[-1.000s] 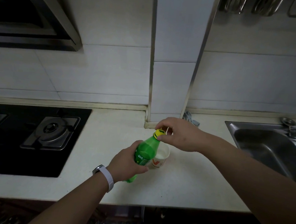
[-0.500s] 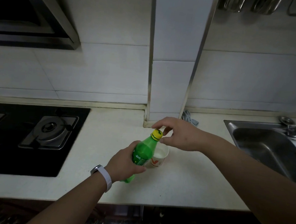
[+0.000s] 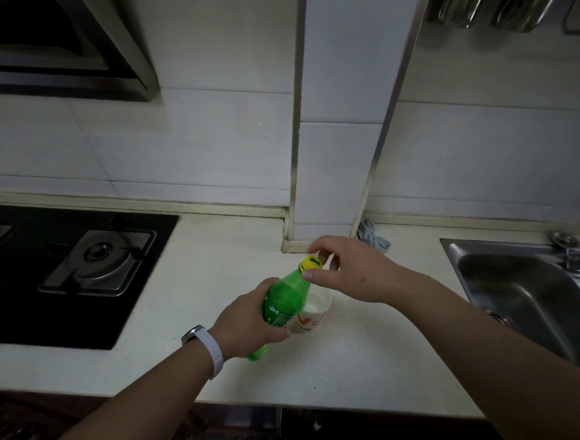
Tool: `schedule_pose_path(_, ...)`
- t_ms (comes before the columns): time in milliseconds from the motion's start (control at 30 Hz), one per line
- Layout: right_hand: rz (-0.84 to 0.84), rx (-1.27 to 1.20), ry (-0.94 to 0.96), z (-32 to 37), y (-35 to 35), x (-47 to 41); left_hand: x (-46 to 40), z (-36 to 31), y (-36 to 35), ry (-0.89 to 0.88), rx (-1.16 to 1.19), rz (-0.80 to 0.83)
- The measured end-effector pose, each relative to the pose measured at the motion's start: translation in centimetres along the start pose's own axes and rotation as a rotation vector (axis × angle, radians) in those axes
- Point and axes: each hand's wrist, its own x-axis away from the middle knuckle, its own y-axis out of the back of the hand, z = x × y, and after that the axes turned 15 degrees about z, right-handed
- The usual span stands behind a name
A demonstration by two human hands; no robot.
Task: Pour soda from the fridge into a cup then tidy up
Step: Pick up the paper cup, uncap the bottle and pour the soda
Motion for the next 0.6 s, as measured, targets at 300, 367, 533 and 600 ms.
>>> schedule_pose_path(300,0.065,0.061,0.067,0.3,1.1,0.3,-0.3,-0.3,0.0,-0.002,-0.029,0.010)
schedule_pose_path(367,0.056,0.081,0.046,0.2,0.9,0.2,-0.3,-0.5,-0.1,0.001,-0.036,0.006)
schedule_pose_path(533,0.051,0.121,0.010,0.0,0.2,0.2,-0.1,-0.4,-0.4,0.018,-0.063,0.007)
schedule_pose_path(600,0.055,0.113,0.014,-0.1,-0.1,0.2,0.1,-0.4,-0.5,0.022,-0.068,0.015)
